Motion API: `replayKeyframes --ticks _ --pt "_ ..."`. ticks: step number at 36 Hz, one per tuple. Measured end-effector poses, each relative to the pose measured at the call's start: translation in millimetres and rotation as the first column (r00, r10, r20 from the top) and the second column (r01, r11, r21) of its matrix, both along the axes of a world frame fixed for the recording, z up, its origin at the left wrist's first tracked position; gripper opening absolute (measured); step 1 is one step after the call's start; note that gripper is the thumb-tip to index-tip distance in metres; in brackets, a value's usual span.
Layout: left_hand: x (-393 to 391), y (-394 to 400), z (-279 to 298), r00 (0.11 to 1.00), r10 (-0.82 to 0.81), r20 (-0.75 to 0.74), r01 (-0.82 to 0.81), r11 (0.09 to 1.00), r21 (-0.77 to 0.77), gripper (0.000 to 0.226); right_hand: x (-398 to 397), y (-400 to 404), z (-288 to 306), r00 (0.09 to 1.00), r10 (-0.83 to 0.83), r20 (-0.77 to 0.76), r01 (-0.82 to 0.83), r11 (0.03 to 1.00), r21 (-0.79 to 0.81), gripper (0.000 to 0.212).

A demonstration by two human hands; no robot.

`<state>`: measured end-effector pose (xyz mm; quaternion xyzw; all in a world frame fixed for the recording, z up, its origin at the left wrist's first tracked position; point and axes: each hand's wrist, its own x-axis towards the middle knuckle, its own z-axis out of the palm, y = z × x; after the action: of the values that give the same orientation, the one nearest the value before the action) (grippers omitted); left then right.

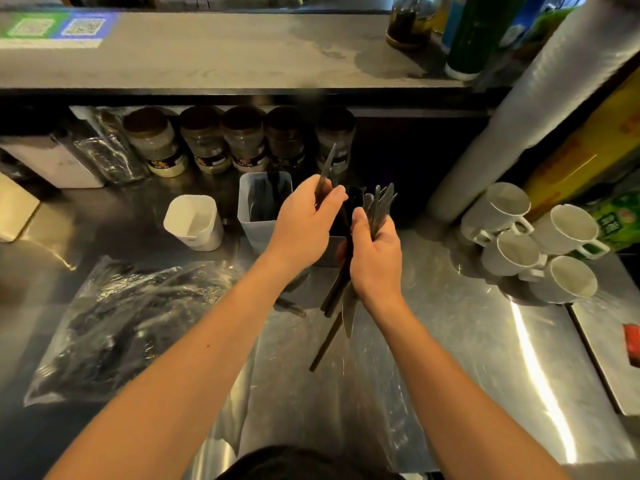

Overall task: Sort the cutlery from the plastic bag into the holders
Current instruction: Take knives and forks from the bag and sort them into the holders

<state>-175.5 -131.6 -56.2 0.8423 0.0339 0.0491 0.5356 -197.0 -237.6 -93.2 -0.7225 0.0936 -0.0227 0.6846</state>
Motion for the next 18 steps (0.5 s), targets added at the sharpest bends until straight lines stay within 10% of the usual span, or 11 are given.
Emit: replayKeyframes --ticks 18 --pt "-11 -16 -9 0.789 0.581 0.199 -0.371 0.709 -0.599 0.023 13 9 13 0.931 -0.342 -0.130 0.366 0.873 0.323 0.026"
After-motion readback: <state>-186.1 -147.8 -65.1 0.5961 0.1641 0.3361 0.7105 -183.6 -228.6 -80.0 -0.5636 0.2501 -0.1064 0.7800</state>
